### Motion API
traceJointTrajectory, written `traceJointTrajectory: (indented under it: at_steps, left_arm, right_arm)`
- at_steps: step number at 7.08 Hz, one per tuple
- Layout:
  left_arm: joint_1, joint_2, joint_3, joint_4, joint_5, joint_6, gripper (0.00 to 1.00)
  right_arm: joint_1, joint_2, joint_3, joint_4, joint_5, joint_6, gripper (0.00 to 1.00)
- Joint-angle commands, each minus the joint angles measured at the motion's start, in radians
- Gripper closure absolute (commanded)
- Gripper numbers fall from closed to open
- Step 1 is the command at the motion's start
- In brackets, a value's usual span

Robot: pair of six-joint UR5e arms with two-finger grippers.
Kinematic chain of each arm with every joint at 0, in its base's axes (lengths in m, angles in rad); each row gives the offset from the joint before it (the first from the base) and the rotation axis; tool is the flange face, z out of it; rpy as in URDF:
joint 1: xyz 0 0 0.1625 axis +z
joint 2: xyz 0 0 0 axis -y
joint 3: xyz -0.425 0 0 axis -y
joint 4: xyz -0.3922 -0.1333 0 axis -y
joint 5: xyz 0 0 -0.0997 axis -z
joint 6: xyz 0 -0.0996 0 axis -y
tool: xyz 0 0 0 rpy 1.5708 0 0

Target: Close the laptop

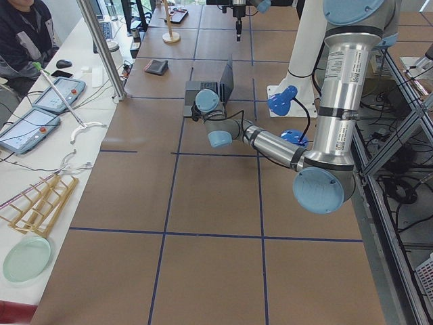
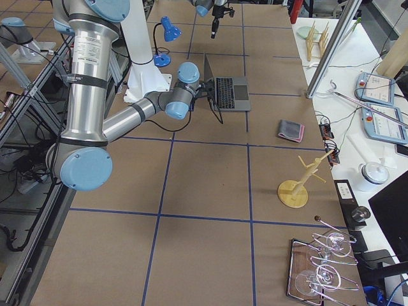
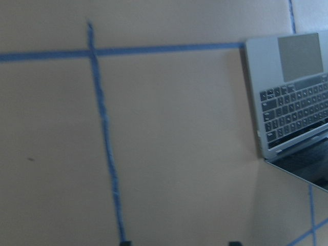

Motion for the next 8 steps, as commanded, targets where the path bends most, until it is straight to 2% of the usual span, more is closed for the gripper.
traceJointTrajectory:
  at_steps: [1,5,8]
  left_arm:
    - [0.106,-0.099,-0.013,-0.001,0.003,-0.133,0.95]
    - [0.186,-0.195,-0.052,0.0,0.012,-0.323,0.97]
    - [0.241,-0.218,-0.051,0.002,0.092,-0.364,0.99]
  right_arm:
    - [-0.109,0.004,0.021,-0.001,-0.088,0.003,0.9]
    - [-0.226,0.069,0.05,-0.001,-0.258,0.135,0.94]
    - [-0.229,0.178,0.017,-0.011,-0.307,0.175,0.94]
